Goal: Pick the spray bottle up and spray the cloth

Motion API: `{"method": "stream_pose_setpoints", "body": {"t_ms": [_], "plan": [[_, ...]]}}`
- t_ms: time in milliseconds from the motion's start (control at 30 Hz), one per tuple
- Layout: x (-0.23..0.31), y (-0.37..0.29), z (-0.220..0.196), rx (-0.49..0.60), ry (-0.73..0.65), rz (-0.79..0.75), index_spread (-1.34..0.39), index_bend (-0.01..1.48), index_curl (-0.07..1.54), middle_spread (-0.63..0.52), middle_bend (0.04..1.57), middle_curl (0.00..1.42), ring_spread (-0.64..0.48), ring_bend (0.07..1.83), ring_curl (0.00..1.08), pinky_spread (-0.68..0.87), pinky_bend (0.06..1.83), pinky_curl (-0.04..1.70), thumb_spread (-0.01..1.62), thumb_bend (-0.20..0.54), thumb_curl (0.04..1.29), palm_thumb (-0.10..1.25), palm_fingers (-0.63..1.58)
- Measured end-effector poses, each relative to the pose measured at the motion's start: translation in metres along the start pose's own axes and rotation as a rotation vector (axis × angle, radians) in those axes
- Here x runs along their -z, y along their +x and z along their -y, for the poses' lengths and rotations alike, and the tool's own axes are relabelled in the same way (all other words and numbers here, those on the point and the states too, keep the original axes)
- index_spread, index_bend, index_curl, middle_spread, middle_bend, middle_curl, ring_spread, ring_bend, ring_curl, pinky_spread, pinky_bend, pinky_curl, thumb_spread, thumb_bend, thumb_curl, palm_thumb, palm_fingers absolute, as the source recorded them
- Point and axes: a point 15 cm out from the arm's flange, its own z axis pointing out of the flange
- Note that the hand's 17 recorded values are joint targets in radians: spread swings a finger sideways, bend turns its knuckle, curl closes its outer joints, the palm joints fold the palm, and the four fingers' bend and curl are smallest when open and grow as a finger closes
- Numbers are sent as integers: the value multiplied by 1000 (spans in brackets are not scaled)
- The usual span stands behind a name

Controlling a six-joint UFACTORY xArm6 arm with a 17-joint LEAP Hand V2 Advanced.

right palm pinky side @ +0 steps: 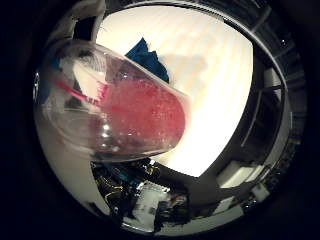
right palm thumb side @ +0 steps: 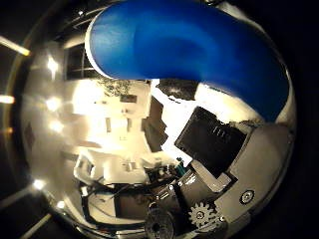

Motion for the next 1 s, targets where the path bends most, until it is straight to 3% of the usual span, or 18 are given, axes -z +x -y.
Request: {"method": "stream_pose_setpoints", "body": {"t_ms": [500, 1000], "plan": [[0, -6, 41, 67, -126, -426, -185, 1194, 755, -54, 1400, 617, -177, 1431, 700, -138, 981, 1521, 1068, -12, 615, 1098, 1160], [-56, 7, 57, 100, -317, -619, -185, 1198, 753, -54, 1403, 617, -181, 1424, 707, -143, 989, 1526, 1071, -14, 623, 1075, 1157]]}}
